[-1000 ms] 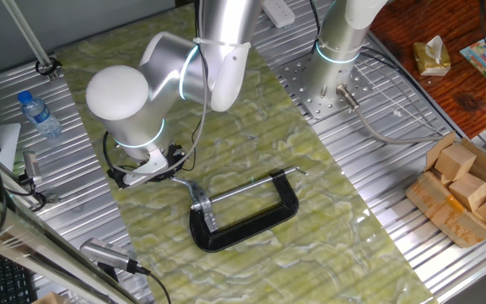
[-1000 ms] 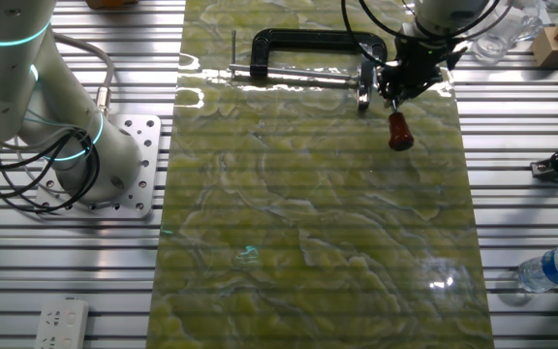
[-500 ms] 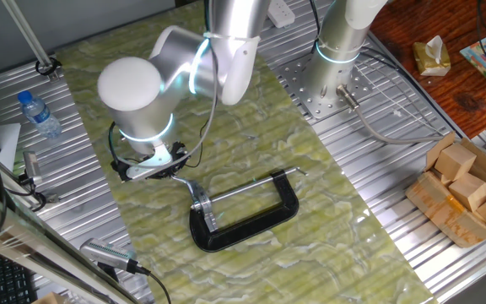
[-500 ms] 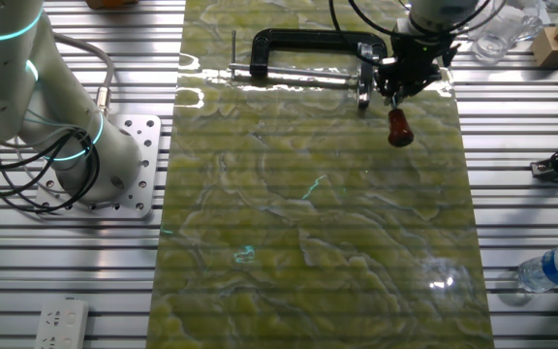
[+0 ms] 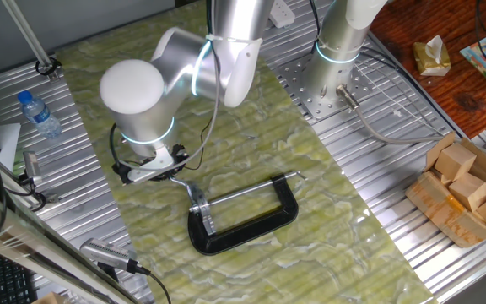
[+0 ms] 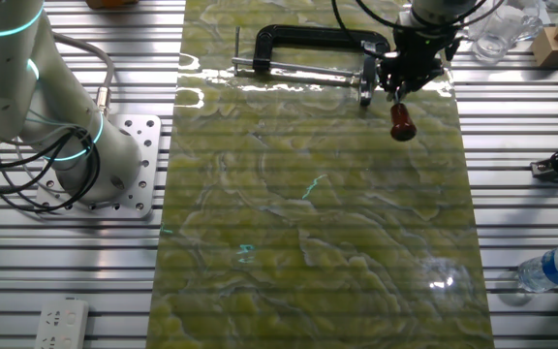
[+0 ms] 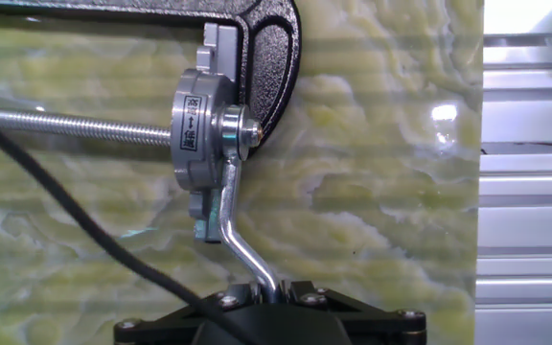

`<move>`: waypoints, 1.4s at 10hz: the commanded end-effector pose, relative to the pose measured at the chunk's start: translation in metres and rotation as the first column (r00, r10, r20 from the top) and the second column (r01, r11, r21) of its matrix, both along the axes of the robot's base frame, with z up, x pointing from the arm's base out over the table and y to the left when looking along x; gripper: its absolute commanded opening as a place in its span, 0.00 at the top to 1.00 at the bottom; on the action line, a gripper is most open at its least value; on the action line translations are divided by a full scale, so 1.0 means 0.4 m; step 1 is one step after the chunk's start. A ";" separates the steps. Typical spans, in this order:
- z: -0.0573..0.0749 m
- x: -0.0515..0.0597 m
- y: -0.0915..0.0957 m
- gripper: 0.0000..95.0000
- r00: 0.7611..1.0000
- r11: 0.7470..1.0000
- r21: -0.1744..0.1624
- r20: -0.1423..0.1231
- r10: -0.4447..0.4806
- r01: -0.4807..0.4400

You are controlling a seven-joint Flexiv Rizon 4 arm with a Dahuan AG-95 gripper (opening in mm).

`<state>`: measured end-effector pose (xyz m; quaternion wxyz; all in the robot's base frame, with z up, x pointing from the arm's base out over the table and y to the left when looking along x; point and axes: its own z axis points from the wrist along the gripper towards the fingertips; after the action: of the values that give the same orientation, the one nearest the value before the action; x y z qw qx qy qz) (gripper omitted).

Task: Pull up the lever

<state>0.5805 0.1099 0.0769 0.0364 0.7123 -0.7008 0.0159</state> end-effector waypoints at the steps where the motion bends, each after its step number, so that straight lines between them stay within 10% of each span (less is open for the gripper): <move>1: 0.009 -0.001 -0.003 1.00 1.000 1.000 0.005 0.000 -0.001 0.001; 4: -0.005 0.000 -0.005 1.00 1.000 1.000 0.015 0.002 -0.007 0.007; 8: 0.010 0.000 -0.006 0.60 0.999 0.999 0.021 0.003 -0.037 0.037; 11: 0.106 -0.002 -0.048 0.60 0.971 0.971 0.034 -0.002 -0.237 0.237; 14: 0.219 0.021 -0.217 0.80 0.913 0.911 0.065 -0.046 -0.405 0.408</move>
<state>0.5849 0.0557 0.1406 0.0242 0.6013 -0.7986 -0.0113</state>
